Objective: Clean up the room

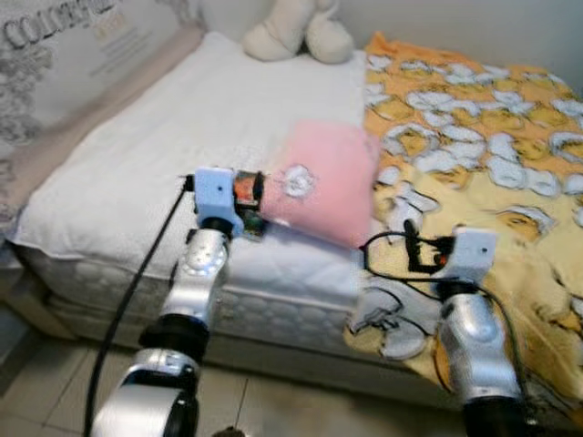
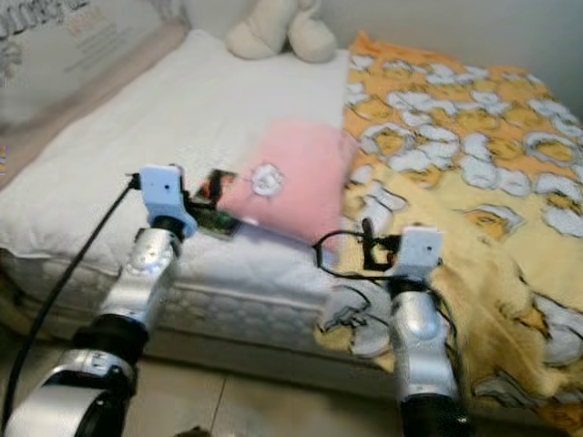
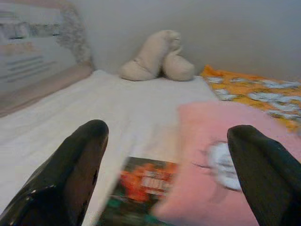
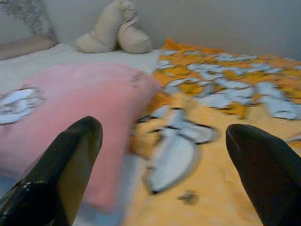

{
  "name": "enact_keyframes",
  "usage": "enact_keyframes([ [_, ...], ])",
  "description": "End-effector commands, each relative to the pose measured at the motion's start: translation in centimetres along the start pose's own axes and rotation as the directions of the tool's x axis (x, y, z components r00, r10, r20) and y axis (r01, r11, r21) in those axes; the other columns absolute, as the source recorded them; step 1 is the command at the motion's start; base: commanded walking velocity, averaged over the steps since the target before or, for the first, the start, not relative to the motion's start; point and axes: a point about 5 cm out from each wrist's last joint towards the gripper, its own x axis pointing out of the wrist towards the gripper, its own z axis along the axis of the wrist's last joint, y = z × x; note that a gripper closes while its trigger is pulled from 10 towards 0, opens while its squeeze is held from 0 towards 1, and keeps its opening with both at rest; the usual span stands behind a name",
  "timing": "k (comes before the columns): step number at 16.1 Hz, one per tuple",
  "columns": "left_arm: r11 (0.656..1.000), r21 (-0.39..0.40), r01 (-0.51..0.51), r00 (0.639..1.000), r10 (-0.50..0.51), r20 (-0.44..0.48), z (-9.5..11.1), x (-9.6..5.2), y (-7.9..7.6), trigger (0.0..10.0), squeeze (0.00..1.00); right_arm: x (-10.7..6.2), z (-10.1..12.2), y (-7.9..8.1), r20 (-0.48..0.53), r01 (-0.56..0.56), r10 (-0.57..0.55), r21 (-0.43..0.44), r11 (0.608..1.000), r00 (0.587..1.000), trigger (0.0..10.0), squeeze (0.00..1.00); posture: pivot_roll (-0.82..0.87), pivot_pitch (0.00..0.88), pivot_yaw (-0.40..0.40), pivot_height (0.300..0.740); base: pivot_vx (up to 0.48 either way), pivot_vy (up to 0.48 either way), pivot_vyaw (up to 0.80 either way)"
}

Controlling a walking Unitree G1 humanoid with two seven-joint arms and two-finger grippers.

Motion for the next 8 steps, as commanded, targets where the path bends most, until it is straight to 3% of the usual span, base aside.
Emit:
enact_keyframes([
  [1, 1.0, 0.009, 0.016, 1.0, -0.016, 0.009, 0.4, 0.3, -0.3, 10.0, 0.0, 0.3, 0.4, -0.5, 0.012, 0.019, -0.018, -0.017, 1.0, 1.0, 10.0, 0.0, 0.03, 0.0, -0.02, 0.74, 0.458, 0.0, 0.0],
  [6, 0.999, 0.008, 0.031, 0.999, -0.031, 0.006, 0.3, 0.2, -0.7, 10.0, 0.0, 0.3, 0.4, -1.1, 0.013, 0.051, -0.051, -0.025, 0.998, 0.999, 10.0, 0.0, 0.03, 0.0, -0.013, 0.74, 0.46, 0.0, 0.0],
  [8, 0.999, 0.019, 0.049, 0.999, -0.049, 0.014, 0.8, 0.7, -0.9, 10.0, 0.0, 1.4, 1.2, -1.8, 0.034, 0.077, -0.077, -0.022, 0.997, 0.996, 10.0, 0.0, 0.02, 0.0, -0.017, 0.74, 0.459, 0.0, 0.0],
])
